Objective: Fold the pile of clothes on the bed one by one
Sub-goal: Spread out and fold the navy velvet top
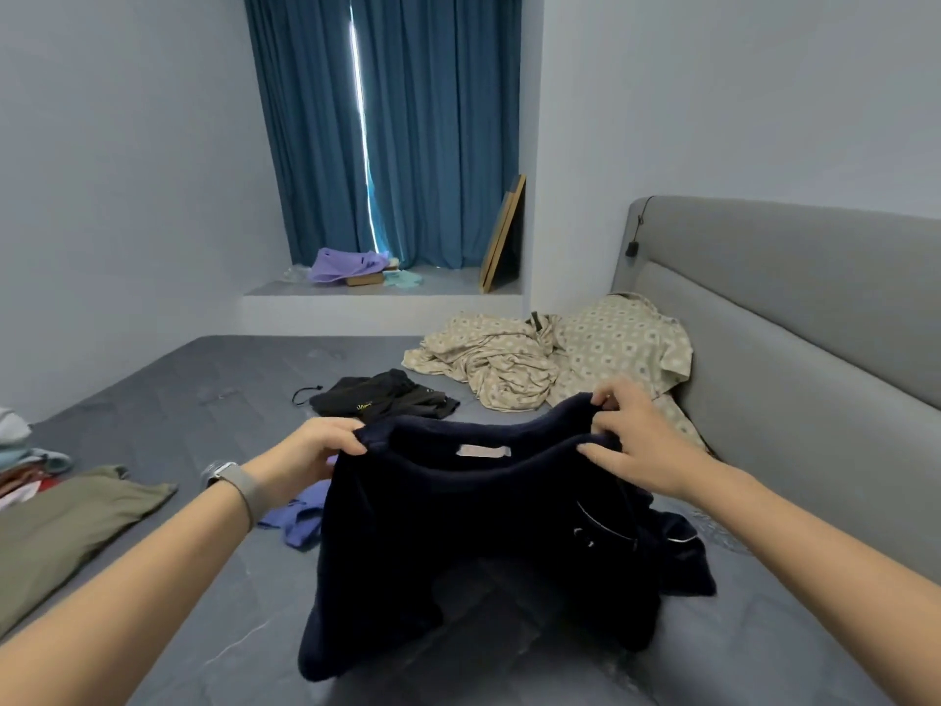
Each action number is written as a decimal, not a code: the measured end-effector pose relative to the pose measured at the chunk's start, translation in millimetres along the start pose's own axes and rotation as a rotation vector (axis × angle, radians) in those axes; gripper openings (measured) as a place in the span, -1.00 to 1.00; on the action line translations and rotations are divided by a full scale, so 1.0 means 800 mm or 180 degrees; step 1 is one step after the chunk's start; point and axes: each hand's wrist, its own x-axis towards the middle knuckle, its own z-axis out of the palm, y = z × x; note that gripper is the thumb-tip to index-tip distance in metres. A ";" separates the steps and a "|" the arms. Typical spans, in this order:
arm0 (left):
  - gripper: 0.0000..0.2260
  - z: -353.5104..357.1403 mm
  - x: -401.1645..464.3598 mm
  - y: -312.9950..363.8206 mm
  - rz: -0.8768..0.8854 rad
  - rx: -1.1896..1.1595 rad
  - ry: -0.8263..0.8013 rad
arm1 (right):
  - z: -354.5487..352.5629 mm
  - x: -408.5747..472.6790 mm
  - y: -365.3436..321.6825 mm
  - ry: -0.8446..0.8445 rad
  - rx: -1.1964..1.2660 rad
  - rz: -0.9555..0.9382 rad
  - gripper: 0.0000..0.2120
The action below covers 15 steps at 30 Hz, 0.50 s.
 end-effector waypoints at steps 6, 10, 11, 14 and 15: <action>-0.92 0.017 0.024 -0.034 -0.0346 0.0555 0.1057 | -0.007 0.013 -0.037 -0.0049 0.1073 0.0571 -0.73; -0.84 0.004 0.027 -0.018 0.0276 0.0938 0.1716 | -0.042 0.021 -0.016 -0.0624 0.0775 0.0562 -0.64; -0.84 -0.001 0.026 -0.005 0.0561 0.1174 0.1643 | -0.050 0.022 -0.011 -0.0804 0.0595 0.0582 -0.60; -0.77 -0.003 0.014 0.042 0.0969 0.2095 0.0566 | -0.053 0.026 0.005 -0.0975 0.0147 0.0787 -0.60; -0.64 -0.003 0.013 0.055 0.0890 0.2503 0.0203 | -0.052 0.028 0.007 -0.0854 0.0132 0.0835 -0.65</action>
